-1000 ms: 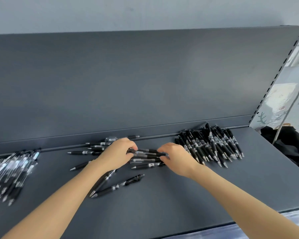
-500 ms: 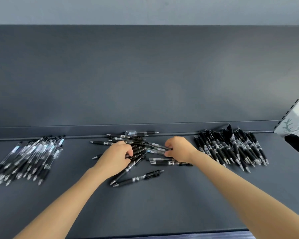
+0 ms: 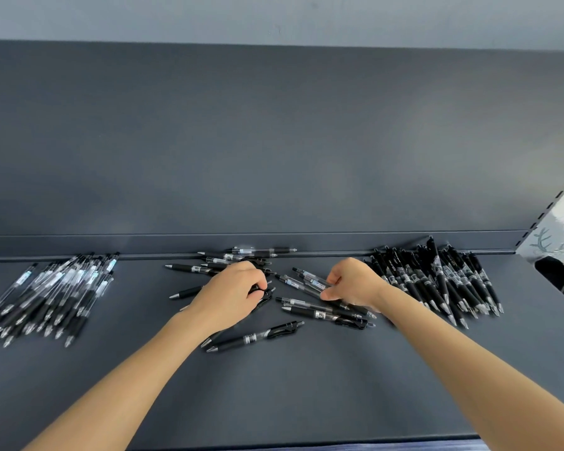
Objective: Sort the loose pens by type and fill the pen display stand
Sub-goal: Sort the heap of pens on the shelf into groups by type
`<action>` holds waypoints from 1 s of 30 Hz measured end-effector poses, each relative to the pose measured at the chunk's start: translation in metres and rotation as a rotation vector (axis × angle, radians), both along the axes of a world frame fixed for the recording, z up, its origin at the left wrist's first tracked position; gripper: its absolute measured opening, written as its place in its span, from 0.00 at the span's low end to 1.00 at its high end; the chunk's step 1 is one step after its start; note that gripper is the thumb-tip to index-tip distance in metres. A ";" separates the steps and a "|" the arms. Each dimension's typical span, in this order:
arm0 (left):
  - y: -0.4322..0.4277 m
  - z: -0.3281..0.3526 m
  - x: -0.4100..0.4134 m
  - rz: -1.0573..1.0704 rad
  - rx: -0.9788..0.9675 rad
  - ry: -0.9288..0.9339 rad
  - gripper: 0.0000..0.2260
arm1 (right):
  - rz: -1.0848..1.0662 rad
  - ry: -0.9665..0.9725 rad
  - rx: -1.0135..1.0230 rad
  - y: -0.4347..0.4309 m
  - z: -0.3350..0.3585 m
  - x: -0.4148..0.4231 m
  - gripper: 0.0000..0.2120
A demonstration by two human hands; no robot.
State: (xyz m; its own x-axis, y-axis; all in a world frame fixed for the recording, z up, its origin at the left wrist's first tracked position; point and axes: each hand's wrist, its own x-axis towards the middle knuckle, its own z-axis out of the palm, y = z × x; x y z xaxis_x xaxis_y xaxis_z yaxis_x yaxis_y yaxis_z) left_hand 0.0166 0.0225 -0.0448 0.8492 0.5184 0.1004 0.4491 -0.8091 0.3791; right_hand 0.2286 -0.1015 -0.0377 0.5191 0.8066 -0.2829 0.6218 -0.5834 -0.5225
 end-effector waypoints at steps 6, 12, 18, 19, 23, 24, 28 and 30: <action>-0.005 0.000 0.016 -0.028 -0.013 -0.005 0.08 | -0.075 0.045 0.113 -0.008 0.002 0.010 0.14; -0.010 0.001 0.023 -0.076 -0.054 0.019 0.08 | -0.109 0.151 0.257 -0.014 0.007 0.013 0.13; -0.035 0.004 0.046 -0.270 -0.068 0.078 0.05 | -0.176 0.347 0.392 -0.016 0.014 0.012 0.07; -0.039 0.003 0.052 -0.294 -0.050 0.101 0.06 | -0.196 0.385 0.410 -0.017 0.016 0.010 0.06; -0.051 -0.002 0.067 -0.303 0.034 0.193 0.08 | -0.286 0.581 0.426 -0.022 0.017 0.011 0.07; -0.052 -0.003 0.069 -0.301 0.036 0.202 0.07 | -0.300 0.600 0.415 -0.024 0.017 0.011 0.07; -0.053 -0.005 0.072 -0.293 0.053 0.185 0.06 | -0.332 0.642 0.430 -0.033 0.017 0.015 0.08; -0.051 -0.003 0.069 -0.259 0.053 0.147 0.05 | -0.355 0.686 0.452 -0.036 0.017 0.018 0.07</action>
State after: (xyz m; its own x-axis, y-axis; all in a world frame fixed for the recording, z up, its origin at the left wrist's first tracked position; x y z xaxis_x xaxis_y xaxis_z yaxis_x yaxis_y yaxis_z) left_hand 0.0852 -0.0282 -0.0477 0.9600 0.2796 -0.0127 0.2719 -0.9209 0.2792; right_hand 0.2466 -0.1372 -0.0203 0.5931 0.7402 -0.3166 -0.0897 -0.3301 -0.9397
